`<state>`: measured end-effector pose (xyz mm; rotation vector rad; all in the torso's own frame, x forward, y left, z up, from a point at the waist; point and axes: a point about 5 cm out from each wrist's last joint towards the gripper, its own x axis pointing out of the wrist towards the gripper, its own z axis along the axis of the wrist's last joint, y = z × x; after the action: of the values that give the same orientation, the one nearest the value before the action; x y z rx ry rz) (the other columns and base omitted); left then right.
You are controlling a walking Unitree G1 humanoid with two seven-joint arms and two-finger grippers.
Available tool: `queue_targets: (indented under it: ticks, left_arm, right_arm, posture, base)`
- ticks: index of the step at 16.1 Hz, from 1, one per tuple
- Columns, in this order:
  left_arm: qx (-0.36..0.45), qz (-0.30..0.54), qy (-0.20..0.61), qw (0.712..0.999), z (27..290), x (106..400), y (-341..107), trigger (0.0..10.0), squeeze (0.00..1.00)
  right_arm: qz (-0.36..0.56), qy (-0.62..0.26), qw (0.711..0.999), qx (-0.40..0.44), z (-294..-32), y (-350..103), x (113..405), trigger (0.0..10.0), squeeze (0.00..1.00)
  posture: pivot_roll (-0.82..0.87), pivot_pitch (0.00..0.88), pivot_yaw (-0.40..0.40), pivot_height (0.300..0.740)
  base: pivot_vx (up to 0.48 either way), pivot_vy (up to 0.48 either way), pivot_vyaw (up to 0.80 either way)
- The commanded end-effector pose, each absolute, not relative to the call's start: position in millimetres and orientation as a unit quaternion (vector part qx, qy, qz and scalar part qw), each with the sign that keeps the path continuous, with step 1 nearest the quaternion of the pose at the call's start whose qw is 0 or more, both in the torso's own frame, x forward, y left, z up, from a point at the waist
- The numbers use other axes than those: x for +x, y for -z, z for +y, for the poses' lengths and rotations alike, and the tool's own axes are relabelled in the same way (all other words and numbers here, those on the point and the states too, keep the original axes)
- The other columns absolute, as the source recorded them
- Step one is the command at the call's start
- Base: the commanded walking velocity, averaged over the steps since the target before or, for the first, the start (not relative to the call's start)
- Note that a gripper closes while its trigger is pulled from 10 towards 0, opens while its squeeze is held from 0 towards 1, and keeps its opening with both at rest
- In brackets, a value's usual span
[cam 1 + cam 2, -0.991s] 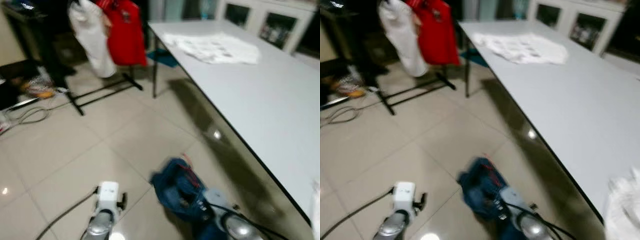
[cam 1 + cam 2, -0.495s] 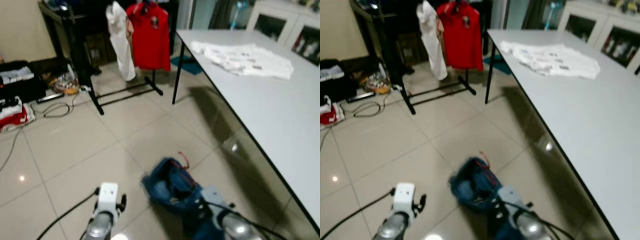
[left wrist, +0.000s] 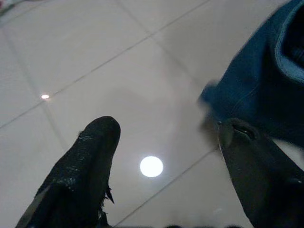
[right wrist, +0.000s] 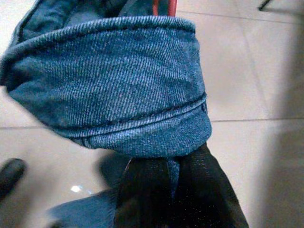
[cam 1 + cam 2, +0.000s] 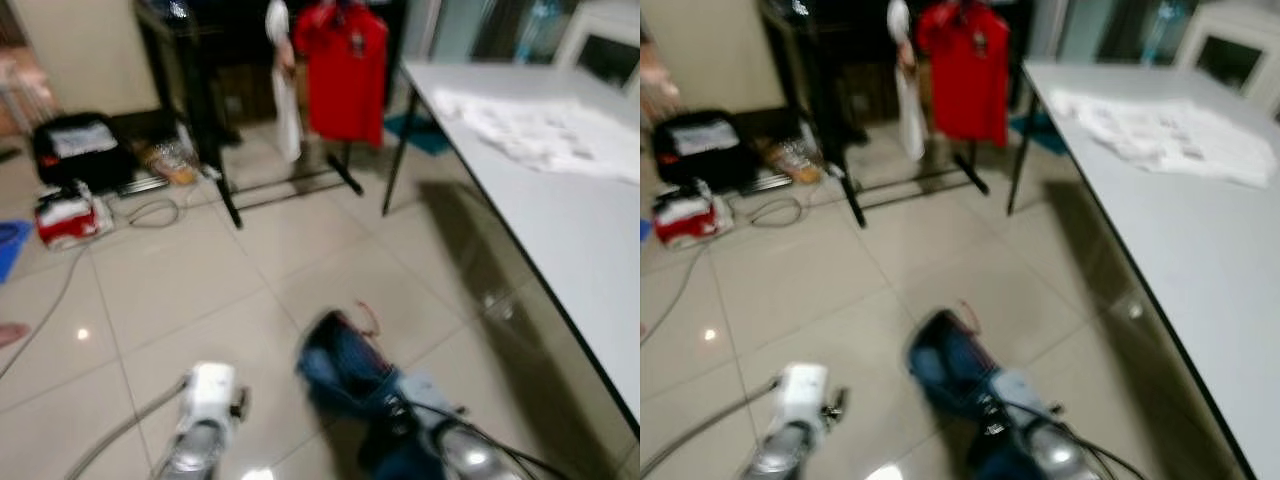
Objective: Hang hanger
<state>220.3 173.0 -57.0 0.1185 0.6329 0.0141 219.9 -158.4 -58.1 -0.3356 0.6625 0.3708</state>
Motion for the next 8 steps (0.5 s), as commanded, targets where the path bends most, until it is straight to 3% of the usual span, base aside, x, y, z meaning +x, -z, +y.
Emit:
queue_targets:
  ticks: [1,8]
  left_arm:
    - [0.071,0.31,-0.016,0.948,186.0,222.1,54.6,10.0,0.0]
    - [0.073,0.309,-0.012,0.948,184.9,222.2,54.6,10.0,0.0]
  right_arm:
    - [0.301,-0.176,0.925,-0.15,-151.0,52.5,227.7,10.0,0.0]
    - [0.287,-0.164,0.934,-0.138,-150.8,47.6,234.2,10.0,0.0]
  posture:
    - [0.07,0.062,-0.041,0.74]
    - [0.06,0.061,-0.032,0.74]
  base:
    - [0.379,0.0,0.0]
    - [0.396,0.0,0.0]
